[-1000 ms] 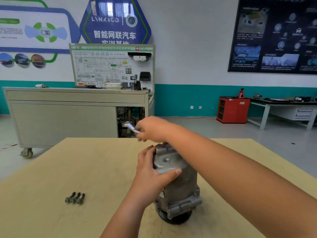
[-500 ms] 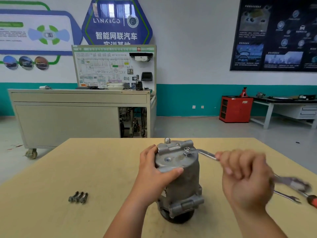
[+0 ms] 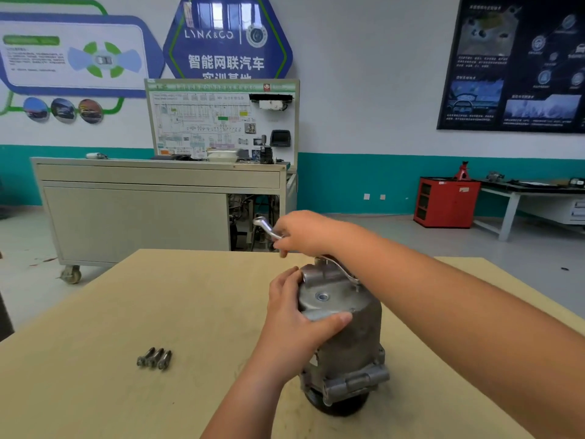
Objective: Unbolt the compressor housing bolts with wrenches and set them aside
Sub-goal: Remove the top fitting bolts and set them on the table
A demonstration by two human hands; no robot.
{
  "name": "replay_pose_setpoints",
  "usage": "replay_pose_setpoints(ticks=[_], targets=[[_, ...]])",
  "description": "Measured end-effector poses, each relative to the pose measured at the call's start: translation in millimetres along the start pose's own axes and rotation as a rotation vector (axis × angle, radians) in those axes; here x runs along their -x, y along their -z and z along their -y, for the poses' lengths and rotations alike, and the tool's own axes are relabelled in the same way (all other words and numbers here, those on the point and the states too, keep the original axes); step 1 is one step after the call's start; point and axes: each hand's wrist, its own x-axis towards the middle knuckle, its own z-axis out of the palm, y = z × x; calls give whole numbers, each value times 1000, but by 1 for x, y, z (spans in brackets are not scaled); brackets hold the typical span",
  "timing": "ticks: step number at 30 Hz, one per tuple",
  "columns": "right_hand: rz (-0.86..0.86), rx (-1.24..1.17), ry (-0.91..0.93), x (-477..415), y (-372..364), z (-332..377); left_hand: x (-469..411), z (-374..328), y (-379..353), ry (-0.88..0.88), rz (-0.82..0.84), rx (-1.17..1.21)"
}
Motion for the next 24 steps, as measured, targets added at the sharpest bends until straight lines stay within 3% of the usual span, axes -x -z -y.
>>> replay_pose_setpoints(ticks=[3,5,7,9,11,13,14,16,19,22,24], targets=[[-57,89,245,37,-27,39,-1,1,-3,-56,5,20],[-344,133,450,82,-44,46,6,-4,-13,-119,-124,-56],[-542,-38,619,127,-58,35,9,-3,-20,-158,-168,145],[-777,-333,685,163,-71,9,2,-5,-18,-142,-65,75],[-1063,-830,591,181,-76,-16,0,1,-7,-33,-19,35],[-1263,-1454,266,174,-65,-41,1,4,-2,-3,-30,51],[-1319,-1646,43,160,-56,-56,1,3,-3,2,-32,56],[-1205,-1747,-302,119,-35,-84,2,2,-4,3,-25,43],[-643,-1387,-482,49,-9,-89,0,4,-1,23,-24,26],[-95,-852,-345,7,-4,-58,1,1,-1,11,-24,-3],[42,-473,-132,-4,0,-31,0,1,-1,5,-16,-18]])
